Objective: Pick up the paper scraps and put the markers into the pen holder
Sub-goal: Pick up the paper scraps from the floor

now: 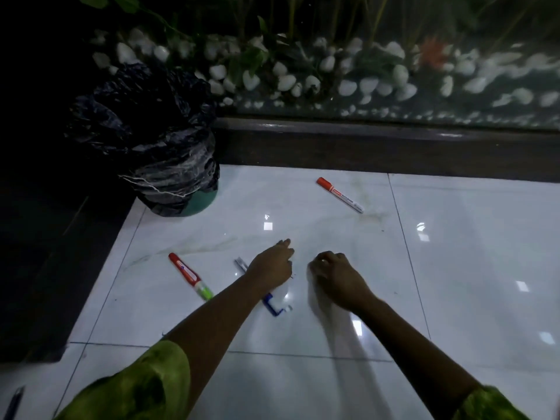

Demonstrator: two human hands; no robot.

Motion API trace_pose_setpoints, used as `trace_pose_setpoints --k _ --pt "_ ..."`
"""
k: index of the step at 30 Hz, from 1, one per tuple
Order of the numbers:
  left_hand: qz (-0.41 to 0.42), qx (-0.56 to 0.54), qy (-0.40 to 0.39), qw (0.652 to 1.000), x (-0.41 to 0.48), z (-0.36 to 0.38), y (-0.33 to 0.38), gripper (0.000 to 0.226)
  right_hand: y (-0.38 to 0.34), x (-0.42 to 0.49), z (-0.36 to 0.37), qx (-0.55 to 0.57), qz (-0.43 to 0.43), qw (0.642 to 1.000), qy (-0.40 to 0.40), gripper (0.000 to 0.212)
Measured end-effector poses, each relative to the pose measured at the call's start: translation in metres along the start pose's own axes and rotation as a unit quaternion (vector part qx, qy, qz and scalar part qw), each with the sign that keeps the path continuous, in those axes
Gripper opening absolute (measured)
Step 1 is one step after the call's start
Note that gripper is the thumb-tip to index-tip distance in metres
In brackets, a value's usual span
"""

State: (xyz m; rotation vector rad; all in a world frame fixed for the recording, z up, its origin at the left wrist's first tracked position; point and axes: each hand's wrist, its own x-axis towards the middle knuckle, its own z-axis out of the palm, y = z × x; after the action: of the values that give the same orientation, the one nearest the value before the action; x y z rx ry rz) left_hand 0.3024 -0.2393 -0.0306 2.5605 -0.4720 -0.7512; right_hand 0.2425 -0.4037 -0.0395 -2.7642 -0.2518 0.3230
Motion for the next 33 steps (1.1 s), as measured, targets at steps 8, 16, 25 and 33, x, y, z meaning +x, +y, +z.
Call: trace_pose_setpoints --k 8,16,25,33 --pt "-0.010 0.025 0.103 0.994 -0.027 0.037 0.024 0.024 -0.011 -0.049 0.028 0.008 0.015 0.992 0.128 0.022" --pt "-0.061 -0.086 0.178 0.978 -0.037 0.050 0.042 0.023 0.039 -0.064 -0.017 0.191 0.224 0.935 0.199 0.023" --pt "-0.081 -0.031 0.206 0.975 -0.058 0.060 0.039 0.025 0.033 -0.085 0.005 0.228 0.290 0.912 0.177 0.023" --pt "-0.095 -0.100 0.205 0.969 -0.081 0.100 0.058 0.019 -0.012 -0.113 0.037 0.048 0.156 0.975 0.149 0.017"
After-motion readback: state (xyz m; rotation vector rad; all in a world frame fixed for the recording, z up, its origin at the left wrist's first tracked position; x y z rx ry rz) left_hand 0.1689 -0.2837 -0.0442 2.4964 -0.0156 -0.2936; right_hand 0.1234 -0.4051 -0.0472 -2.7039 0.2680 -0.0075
